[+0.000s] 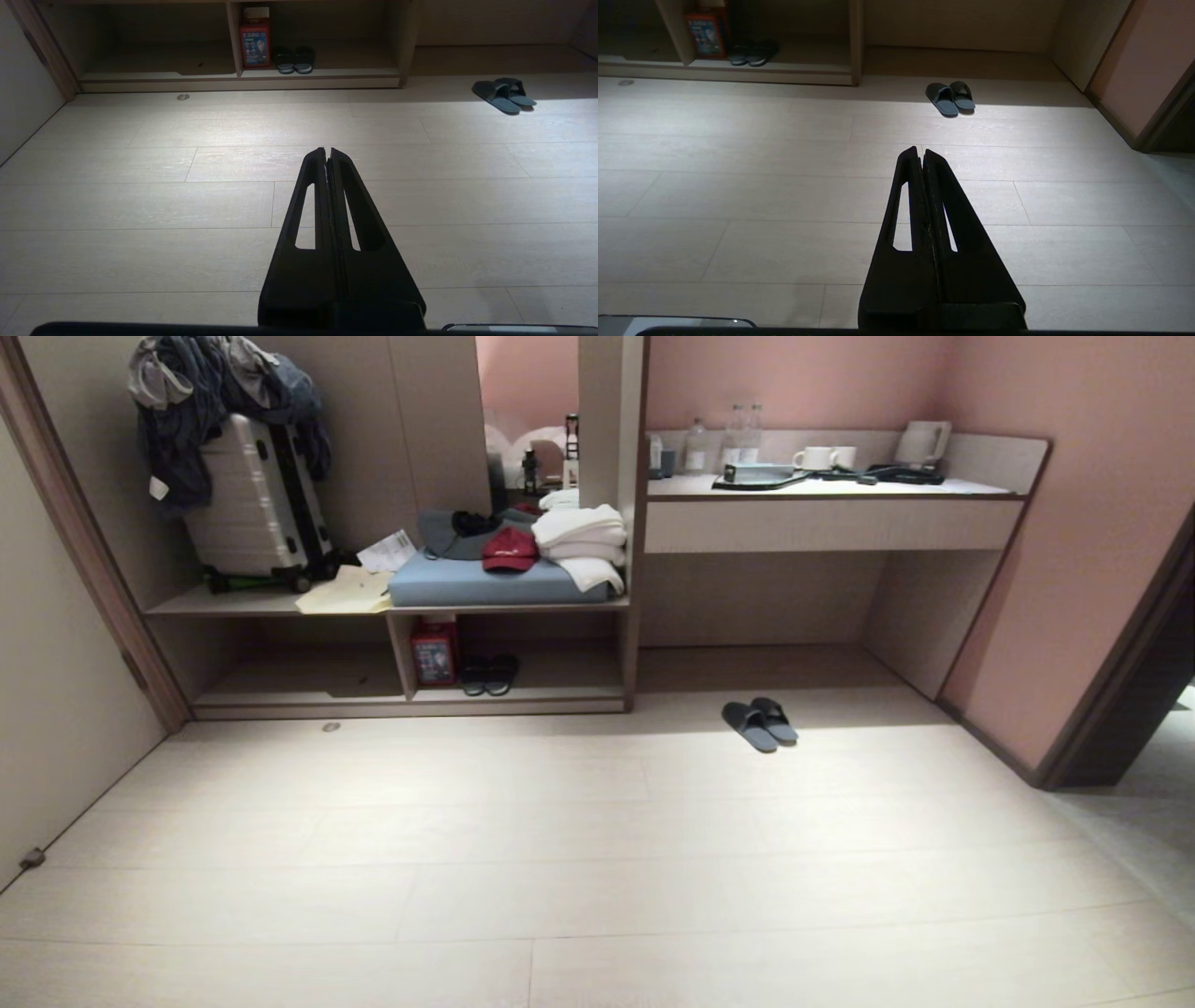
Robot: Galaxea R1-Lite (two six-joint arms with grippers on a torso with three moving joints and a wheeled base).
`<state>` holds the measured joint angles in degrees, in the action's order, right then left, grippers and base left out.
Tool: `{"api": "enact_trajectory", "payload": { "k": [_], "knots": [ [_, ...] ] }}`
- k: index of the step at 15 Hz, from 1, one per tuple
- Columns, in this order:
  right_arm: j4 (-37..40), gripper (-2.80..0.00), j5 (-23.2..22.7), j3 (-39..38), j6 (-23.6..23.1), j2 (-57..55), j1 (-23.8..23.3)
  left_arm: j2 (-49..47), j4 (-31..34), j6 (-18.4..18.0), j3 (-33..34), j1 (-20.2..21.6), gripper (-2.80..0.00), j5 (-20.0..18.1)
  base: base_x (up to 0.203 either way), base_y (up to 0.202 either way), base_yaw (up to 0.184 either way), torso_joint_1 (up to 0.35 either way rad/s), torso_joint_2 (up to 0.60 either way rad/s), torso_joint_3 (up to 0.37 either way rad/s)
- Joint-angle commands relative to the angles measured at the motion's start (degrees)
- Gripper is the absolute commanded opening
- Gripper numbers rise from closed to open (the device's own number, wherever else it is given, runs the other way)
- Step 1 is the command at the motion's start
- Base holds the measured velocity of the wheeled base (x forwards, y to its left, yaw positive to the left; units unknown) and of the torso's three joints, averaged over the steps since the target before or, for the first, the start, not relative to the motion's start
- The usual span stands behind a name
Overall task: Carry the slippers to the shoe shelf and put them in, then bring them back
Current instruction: Pick up the slippers on the floor
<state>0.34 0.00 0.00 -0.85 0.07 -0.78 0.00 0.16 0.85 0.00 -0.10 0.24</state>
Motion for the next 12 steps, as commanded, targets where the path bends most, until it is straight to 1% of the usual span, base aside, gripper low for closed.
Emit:
{"api": "enact_trajectory", "payload": {
  "k": [1, 3, 4, 12],
  "knots": [
    [0.0, -2.8, 0.0, -0.1, 0.0, 0.0, 0.0, 0.0, 0.0, 0.0, 0.0, 0.0, -2.8, 0.0, 0.0, 0.0, 0.0, 0.0, 0.0, 0.0],
    [0.0, -2.8, 0.0, -0.1, 0.0, 0.1, 0.0, 0.0, 0.0, 0.0, 0.0, 0.0, -2.8, 0.0, 0.0, 0.0, 0.0, 0.0, 0.0, 0.0],
    [0.0, -2.8, 0.0, -0.1, 0.0, 0.0, 0.0, 0.0, 0.0, 0.0, 0.0, 0.0, -2.8, 0.0, 0.087, 0.0, 0.003, -0.002, 0.0, 0.007],
    [0.0, -2.8, 0.0, -0.1, 0.0, 0.1, 0.0, 0.0, 0.0, 0.0, 0.0, 0.0, -2.8, 0.0, 0.192, 0.0, 0.0, 0.003, 0.0, 0.001]
  ]
}}
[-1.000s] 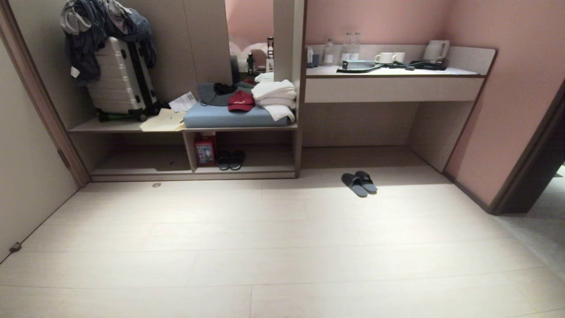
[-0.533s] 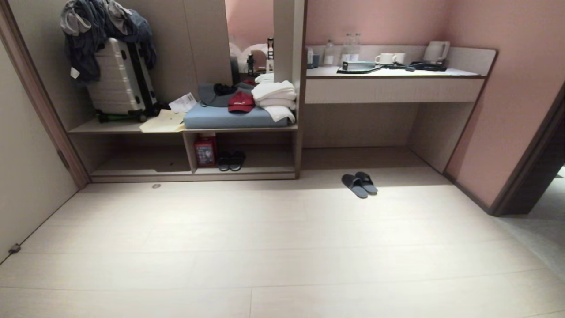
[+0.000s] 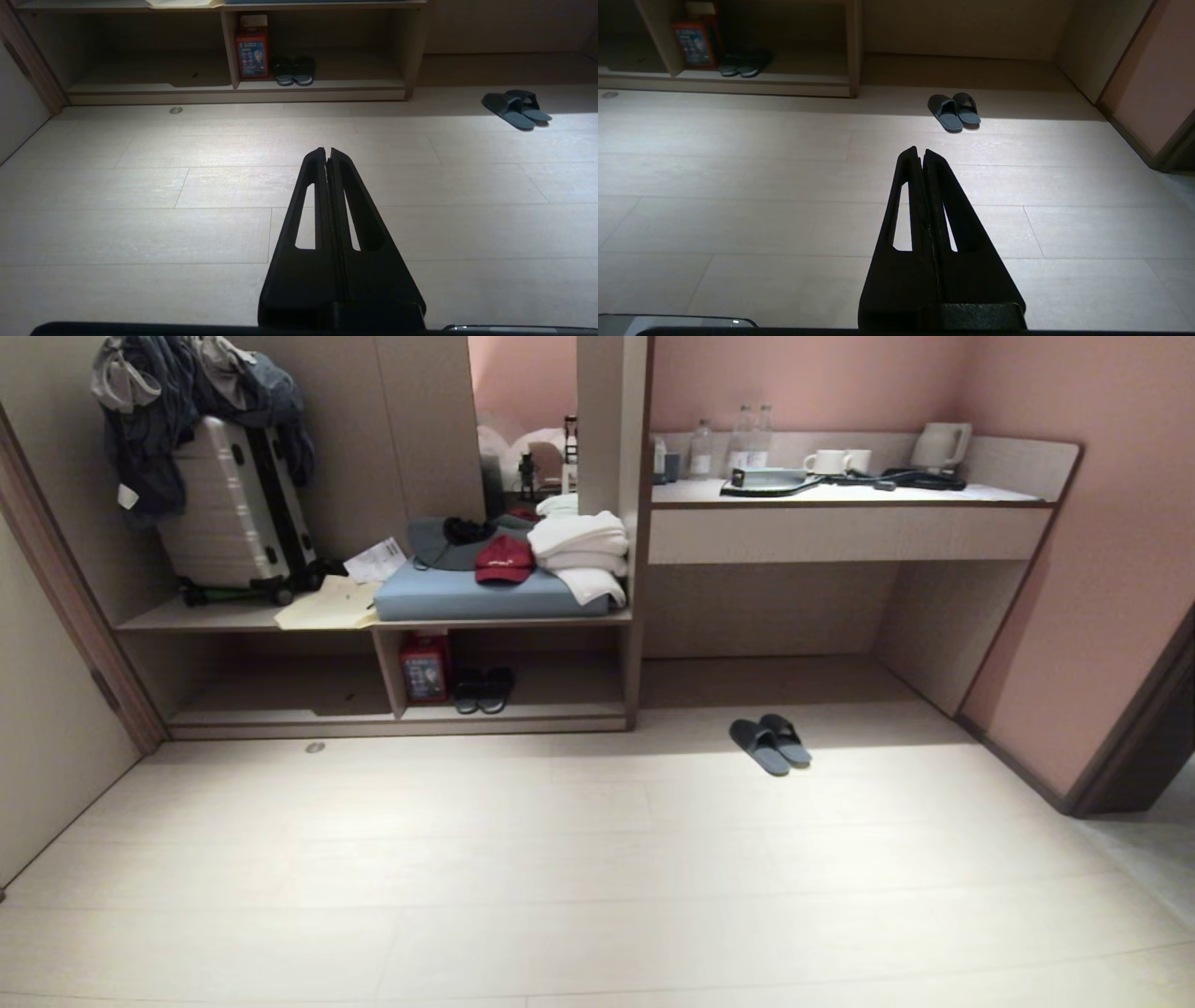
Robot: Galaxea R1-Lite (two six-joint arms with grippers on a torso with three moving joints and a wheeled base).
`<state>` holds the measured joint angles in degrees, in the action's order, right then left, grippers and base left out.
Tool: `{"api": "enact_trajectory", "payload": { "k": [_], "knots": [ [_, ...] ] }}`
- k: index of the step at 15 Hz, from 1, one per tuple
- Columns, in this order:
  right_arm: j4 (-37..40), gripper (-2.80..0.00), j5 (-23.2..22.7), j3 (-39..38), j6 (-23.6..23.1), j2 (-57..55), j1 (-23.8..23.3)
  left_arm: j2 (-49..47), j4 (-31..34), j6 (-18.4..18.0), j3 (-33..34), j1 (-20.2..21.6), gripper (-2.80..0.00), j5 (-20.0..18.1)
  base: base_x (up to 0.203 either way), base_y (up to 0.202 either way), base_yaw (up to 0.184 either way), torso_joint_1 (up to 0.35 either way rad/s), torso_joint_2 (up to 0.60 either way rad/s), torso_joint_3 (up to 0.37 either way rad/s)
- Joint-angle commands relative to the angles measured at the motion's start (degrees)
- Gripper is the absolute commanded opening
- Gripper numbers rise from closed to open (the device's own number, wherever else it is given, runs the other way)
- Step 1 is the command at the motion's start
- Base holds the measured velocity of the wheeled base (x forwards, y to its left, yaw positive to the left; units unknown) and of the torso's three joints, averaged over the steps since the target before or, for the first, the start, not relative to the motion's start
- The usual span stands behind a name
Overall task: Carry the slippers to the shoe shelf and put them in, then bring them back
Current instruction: Pick up the slippers on the floor
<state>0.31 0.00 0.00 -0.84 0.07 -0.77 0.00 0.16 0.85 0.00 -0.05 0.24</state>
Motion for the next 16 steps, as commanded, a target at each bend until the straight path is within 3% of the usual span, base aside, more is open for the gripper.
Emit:
{"api": "enact_trajectory", "payload": {
  "k": [1, 16],
  "knots": [
    [0.0, -2.8, 0.0, -0.1, 0.0, 0.0, 0.0, 0.0, 0.0, 0.0, 0.0, 0.0, -2.8, 0.0, 0.2, 0.0, 0.002, -0.001, 0.0, 0.004],
    [0.0, -2.8, 0.0, -0.1, 0.1, 0.1, 0.0, 0.0, 0.0, 0.0, 0.0, 0.0, -2.8, 0.0, 0.196, 0.0, 0.0, 0.004, 0.0, 0.001]
  ]
}}
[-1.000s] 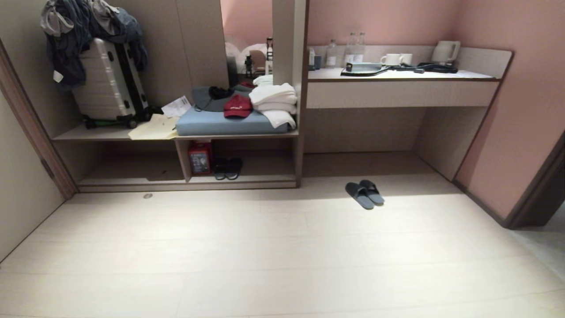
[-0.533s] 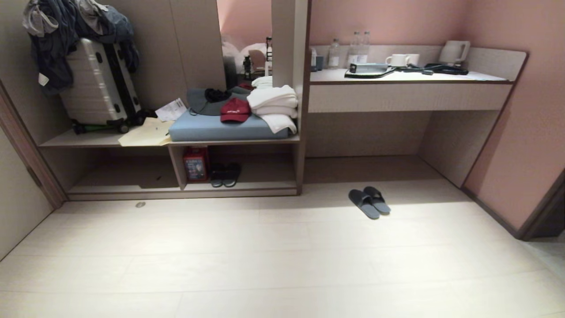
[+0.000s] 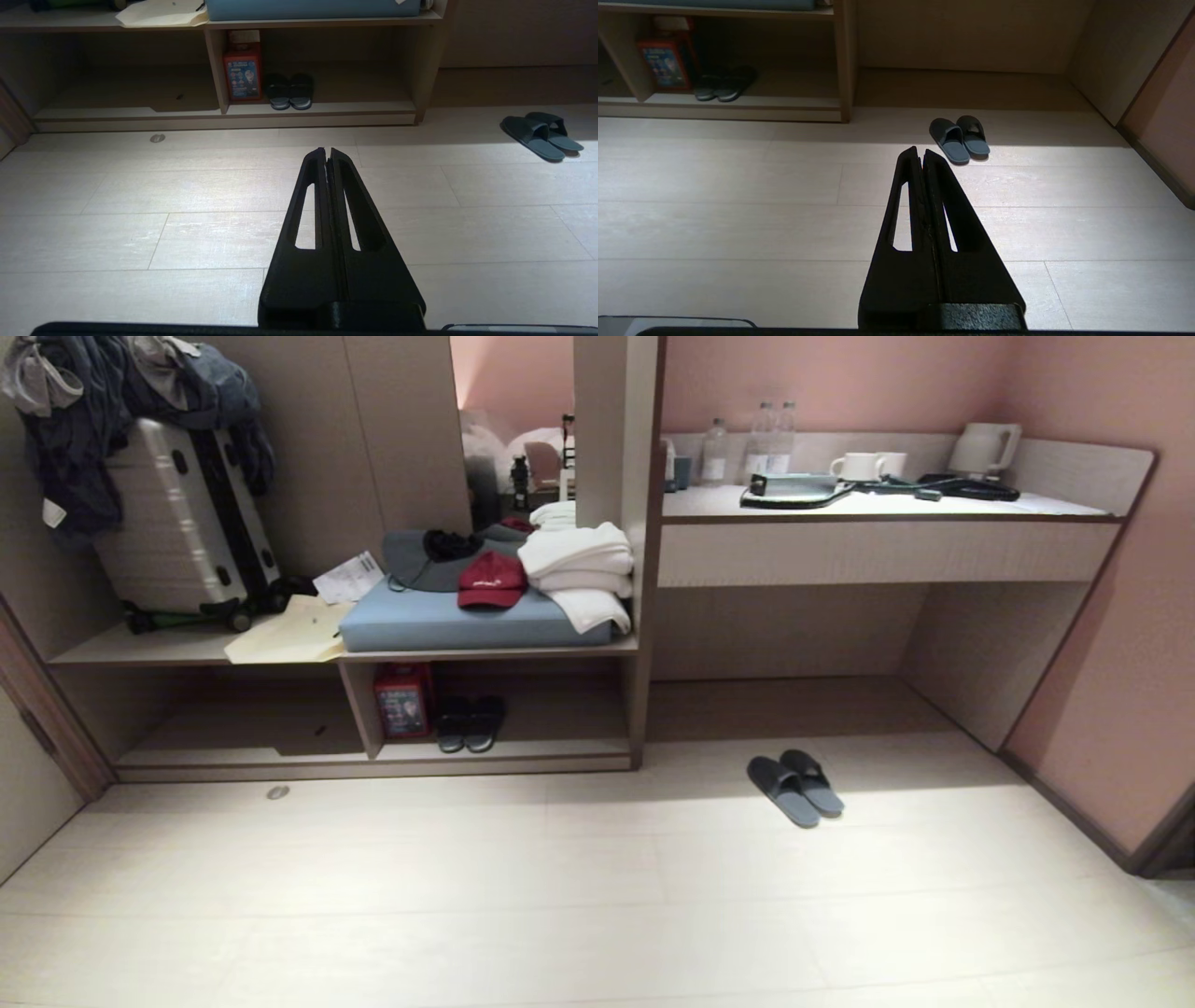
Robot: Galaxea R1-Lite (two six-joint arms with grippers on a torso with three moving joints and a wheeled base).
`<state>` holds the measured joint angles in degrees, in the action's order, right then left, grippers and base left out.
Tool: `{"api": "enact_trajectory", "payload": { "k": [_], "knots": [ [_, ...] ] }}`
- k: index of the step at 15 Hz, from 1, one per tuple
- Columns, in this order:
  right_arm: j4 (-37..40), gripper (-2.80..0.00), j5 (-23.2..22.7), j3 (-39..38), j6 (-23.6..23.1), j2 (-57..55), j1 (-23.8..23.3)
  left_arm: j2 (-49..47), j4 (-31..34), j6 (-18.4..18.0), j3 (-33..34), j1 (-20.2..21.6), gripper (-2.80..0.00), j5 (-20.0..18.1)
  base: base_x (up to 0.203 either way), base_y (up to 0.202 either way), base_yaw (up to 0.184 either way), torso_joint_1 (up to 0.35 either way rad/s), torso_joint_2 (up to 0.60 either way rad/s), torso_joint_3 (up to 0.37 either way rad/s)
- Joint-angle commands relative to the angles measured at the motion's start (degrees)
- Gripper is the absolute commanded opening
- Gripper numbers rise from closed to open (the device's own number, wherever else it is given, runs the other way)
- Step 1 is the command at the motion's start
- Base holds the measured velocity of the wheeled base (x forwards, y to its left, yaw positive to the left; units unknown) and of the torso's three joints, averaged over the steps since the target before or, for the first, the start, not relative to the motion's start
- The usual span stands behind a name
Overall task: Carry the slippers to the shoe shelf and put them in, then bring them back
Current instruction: Pick up the slippers on the floor
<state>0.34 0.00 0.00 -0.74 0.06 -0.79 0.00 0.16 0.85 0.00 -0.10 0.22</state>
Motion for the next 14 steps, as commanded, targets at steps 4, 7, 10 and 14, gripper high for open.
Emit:
{"api": "enact_trajectory", "payload": {
  "k": [4, 7, 10, 14],
  "knots": [
    [0.0, -2.8, 0.0, -0.1, 0.0, 0.1, 0.0, 0.0, 0.0, 0.0, 0.0, 0.0, -2.8, 0.0, 0.198, 0.0, -0.001, 0.001, 0.0, 0.003],
    [0.0, -2.8, 0.0, -0.1, 0.0, 0.1, 0.0, 0.0, 0.0, 0.0, 0.0, 0.0, -2.8, 0.0, 0.197, 0.0, 0.0, 0.001, 0.0, 0.002],
    [-0.1, -2.8, 0.0, -0.1, 0.0, 0.0, 0.0, 0.0, 0.0, 0.0, 0.0, 0.0, -2.8, 0.0, 0.195, 0.0, 0.001, 0.002, 0.0, 0.001],
    [0.0, -2.8, 0.1, -0.1, 0.0, 0.1, 0.0, 0.0, 0.0, 0.0, 0.0, 0.0, -2.8, 0.0, 0.196, 0.0, -0.001, 0.001, 0.0, 0.0]
  ]
}}
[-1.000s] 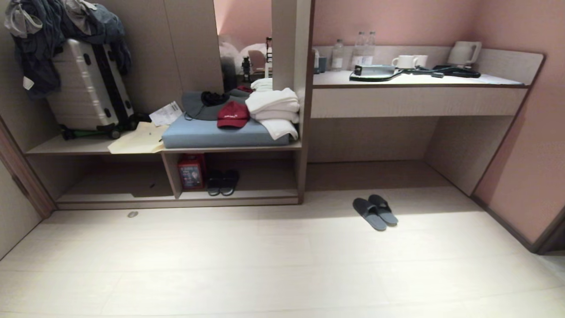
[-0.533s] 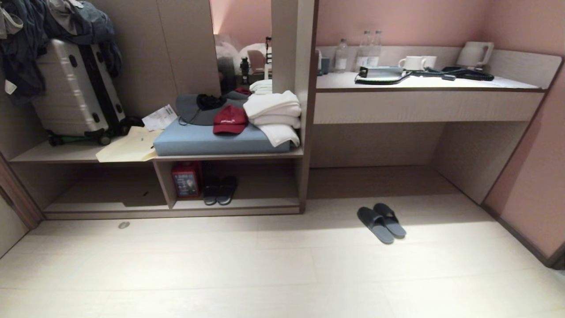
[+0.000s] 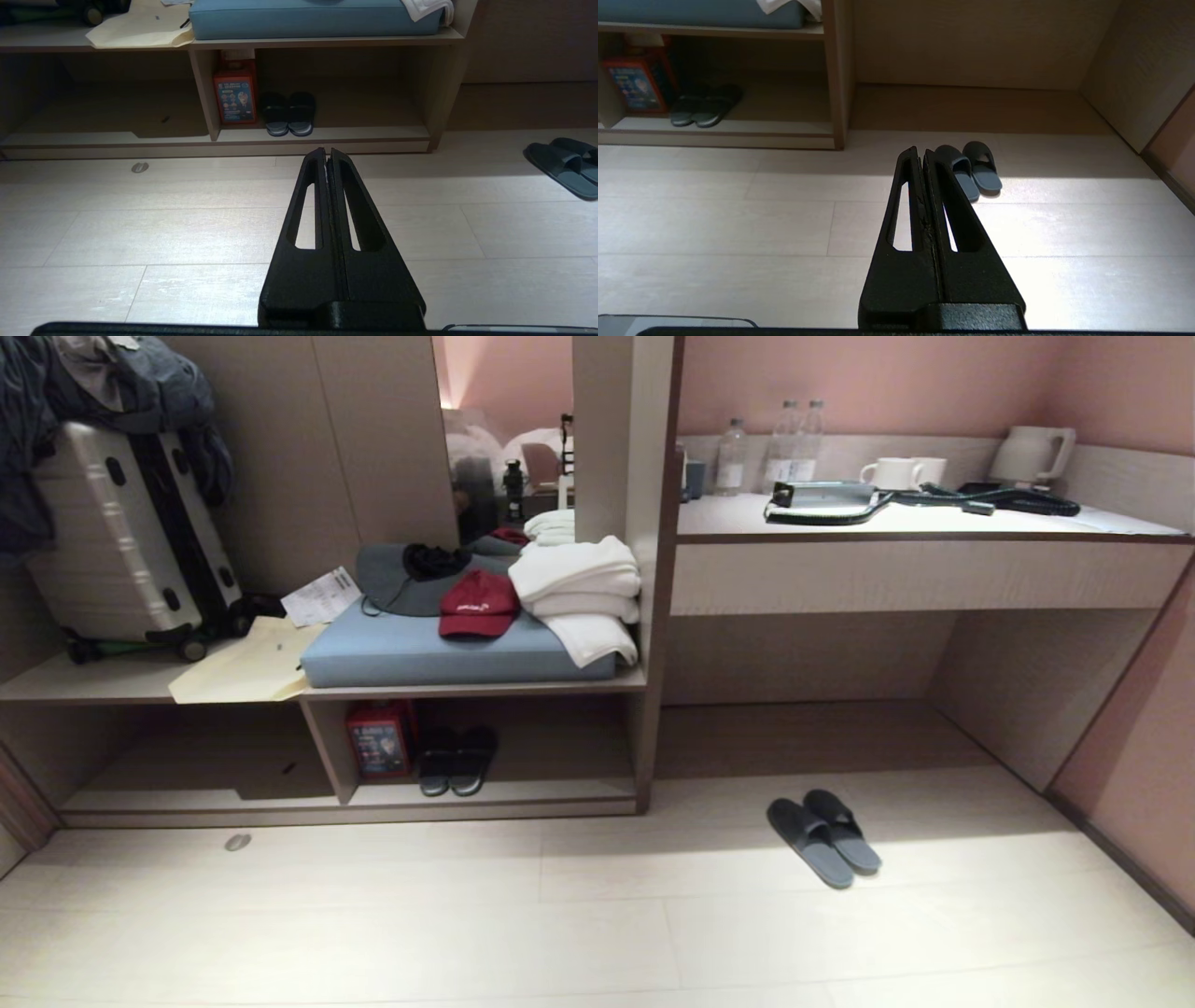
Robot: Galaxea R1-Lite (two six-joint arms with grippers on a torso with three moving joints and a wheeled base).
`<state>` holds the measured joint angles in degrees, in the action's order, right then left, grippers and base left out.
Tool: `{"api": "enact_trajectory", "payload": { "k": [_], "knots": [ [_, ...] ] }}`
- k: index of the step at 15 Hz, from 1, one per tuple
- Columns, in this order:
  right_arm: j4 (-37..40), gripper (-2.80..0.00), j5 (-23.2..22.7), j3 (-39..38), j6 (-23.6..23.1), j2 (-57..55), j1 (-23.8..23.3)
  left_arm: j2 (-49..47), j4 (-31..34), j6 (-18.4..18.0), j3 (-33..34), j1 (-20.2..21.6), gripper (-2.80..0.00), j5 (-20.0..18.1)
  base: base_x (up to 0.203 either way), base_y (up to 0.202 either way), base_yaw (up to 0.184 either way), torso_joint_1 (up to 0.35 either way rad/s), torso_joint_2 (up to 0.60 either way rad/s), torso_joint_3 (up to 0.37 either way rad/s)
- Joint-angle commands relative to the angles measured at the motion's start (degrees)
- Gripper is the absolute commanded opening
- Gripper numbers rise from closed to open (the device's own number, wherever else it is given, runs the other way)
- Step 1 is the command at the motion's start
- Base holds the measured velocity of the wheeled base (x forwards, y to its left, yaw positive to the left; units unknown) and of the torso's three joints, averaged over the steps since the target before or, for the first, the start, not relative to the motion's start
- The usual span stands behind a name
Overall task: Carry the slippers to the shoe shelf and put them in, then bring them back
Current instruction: Pick up the slippers on the floor
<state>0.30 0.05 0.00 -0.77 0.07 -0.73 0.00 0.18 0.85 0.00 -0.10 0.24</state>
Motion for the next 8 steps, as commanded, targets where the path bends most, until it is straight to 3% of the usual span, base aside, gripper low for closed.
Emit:
{"api": "enact_trajectory", "payload": {
  "k": [1, 8],
  "knots": [
    [0.0, -2.8, 0.0, -0.1, 0.0, 0.1, 0.0, 0.0, 0.0, 0.0, 0.0, 0.0, -2.8, 0.0, 0.198, 0.0, -0.003, 0.002, 0.01, 0.002],
    [0.0, -2.8, 0.0, -0.1, 0.0, 0.0, -0.1, 0.0, 0.0, 0.0, 0.0, 0.0, -2.8, 0.0, 0.195, 0.0, 0.0, 0.003, 0.0, 0.002]
  ]
}}
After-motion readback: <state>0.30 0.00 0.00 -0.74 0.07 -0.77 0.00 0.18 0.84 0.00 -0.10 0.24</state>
